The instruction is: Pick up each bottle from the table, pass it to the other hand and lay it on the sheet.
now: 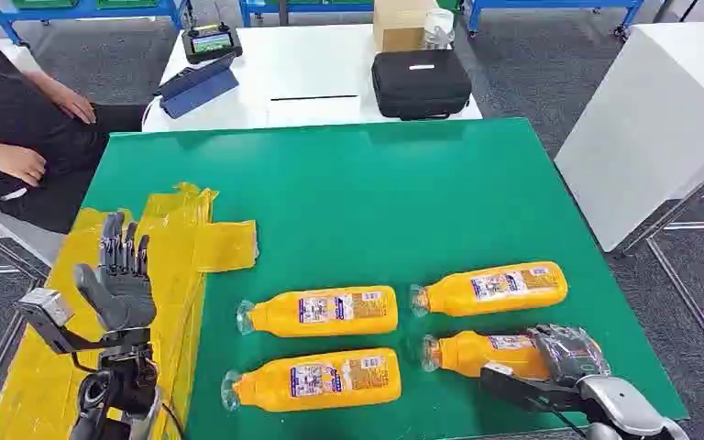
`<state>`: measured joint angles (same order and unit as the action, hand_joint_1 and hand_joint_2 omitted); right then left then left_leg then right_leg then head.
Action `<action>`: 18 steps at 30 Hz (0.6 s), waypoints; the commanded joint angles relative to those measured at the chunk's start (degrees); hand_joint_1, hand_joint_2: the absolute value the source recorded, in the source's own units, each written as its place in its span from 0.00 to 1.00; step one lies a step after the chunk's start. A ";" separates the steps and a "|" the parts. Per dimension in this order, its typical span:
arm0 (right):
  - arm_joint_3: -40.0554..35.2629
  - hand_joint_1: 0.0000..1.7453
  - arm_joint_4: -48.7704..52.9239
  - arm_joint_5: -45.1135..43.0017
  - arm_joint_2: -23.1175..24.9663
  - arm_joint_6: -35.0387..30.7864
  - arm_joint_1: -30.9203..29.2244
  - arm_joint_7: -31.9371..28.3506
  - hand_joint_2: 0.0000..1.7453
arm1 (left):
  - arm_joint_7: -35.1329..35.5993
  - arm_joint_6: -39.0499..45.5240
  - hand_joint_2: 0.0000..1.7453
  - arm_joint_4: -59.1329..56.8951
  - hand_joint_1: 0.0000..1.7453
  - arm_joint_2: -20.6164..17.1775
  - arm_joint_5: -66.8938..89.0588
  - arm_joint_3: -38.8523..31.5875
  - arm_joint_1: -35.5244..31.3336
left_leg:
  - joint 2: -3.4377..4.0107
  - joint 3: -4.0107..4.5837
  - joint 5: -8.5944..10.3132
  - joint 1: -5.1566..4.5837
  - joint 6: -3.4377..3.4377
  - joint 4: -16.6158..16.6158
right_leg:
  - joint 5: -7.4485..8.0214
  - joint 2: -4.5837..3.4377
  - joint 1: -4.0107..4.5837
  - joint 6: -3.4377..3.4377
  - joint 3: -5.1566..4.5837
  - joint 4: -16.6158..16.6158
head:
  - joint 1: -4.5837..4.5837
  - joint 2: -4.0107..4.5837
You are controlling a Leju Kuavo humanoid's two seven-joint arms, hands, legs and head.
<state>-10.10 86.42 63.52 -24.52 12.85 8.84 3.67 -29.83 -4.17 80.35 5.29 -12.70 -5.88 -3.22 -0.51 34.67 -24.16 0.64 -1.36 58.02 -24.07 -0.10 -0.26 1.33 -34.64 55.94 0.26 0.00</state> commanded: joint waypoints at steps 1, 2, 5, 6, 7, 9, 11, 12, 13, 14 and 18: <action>-4.11 1.00 -7.83 -0.37 -0.99 1.83 3.01 -0.30 1.00 | 0.13 0.17 0.00 -3.95 0.00 -0.34 -0.16 0.84 -2.06 | -0.25 -0.24 0.03 0.04 0.04 -0.14 | -0.05 0.30 0.05 -0.02 0.39 -0.20 | 0.00 0.00; -4.11 1.00 -7.83 -0.37 -0.99 1.83 3.01 -0.30 1.00 | 0.13 0.17 0.00 -3.95 0.00 -0.34 -0.16 0.84 -2.06 | -0.23 -0.35 0.01 0.03 0.02 -0.12 | -0.09 0.28 0.04 -0.03 0.48 -0.19 | -0.02 0.00; -4.74 1.00 -7.49 -1.06 -2.09 1.98 3.28 -0.34 1.00 | 0.12 0.22 0.00 -4.10 0.00 -0.28 -0.27 0.93 -2.31 | -0.25 -0.48 -0.08 0.01 0.07 -0.16 | -0.18 0.35 0.02 0.00 0.66 -0.28 | -0.02 0.00; -4.76 1.00 -7.47 -1.40 -2.86 2.02 3.65 -0.28 1.00 | 0.12 0.22 0.00 -4.15 0.00 -0.19 -0.28 1.04 -2.58 | -0.19 -0.60 -0.17 0.06 0.06 -0.08 | -0.23 0.25 0.06 0.04 0.79 -0.26 | -0.02 0.00; -4.63 1.00 -7.43 -1.49 -3.30 1.97 3.92 -0.30 1.00 | 0.12 0.22 0.00 -4.18 0.00 -0.13 -0.28 1.12 -2.77 | -0.27 -0.60 -0.15 0.02 0.05 -0.12 | -0.24 0.36 0.02 0.04 0.79 -0.33 | 0.00 0.00; -4.95 1.00 -5.63 -4.30 -5.25 1.84 5.04 -0.61 1.00 | 0.03 0.29 0.00 -5.19 0.00 -0.59 -0.61 1.48 -3.29 | -0.25 -0.69 -0.25 0.04 -0.02 -0.05 | -0.30 0.31 0.04 0.08 0.87 -0.29 | 0.00 0.00; -4.26 1.00 -3.77 -7.57 -7.18 1.01 6.14 -1.09 1.00 | -0.31 0.29 0.00 -5.64 0.00 -0.94 -1.13 1.62 -3.36 | -0.30 -0.68 -0.25 0.02 -0.04 -0.06 | -0.31 0.35 0.03 0.08 0.91 -0.33 | -0.02 0.00; -3.36 1.00 -2.48 -9.65 -8.23 0.40 6.89 -1.81 1.00 | -0.50 0.18 0.00 -5.74 0.00 -1.05 -1.40 1.57 -3.29 | -0.33 -0.68 -0.26 0.00 -0.06 -0.06 | -0.34 0.37 0.00 0.10 0.91 -0.34 | 0.00 0.00; -1.59 1.00 -0.20 -12.21 -9.62 -0.11 8.23 -2.71 1.00 | -0.74 -0.10 0.00 -5.86 0.00 -1.20 -1.68 1.45 -3.14 | -0.52 -0.57 -0.20 -0.05 -0.06 -0.12 | -0.35 0.60 -0.04 0.10 0.88 -0.40 | -0.02 0.00; 1.11 1.00 2.36 -16.13 -10.10 -0.46 9.89 -5.10 1.00 | -1.14 -0.66 0.00 -5.87 0.00 -1.26 -1.99 1.29 -2.95 | -0.42 -0.64 -0.26 -0.01 -0.07 -0.06 | -0.36 0.42 -0.01 0.11 0.96 -0.36 | 0.00 0.00; 19.04 1.00 13.19 -24.60 -4.63 3.31 14.68 -16.64 1.00 | -3.42 -3.38 0.00 -4.27 0.00 -1.20 -3.62 -1.73 -0.81 | -0.32 -0.59 -0.33 -0.08 -0.15 -0.04 | -0.42 0.31 -0.10 0.16 0.91 -0.33 | -0.02 0.00</action>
<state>-10.18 88.28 49.06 -32.72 12.35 12.13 -0.79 -31.04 -4.83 78.82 5.14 -14.49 -5.66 -4.27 -0.61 34.11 -24.50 0.63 -1.54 58.02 -24.37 -0.05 -0.30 1.53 -33.61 55.58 0.24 0.00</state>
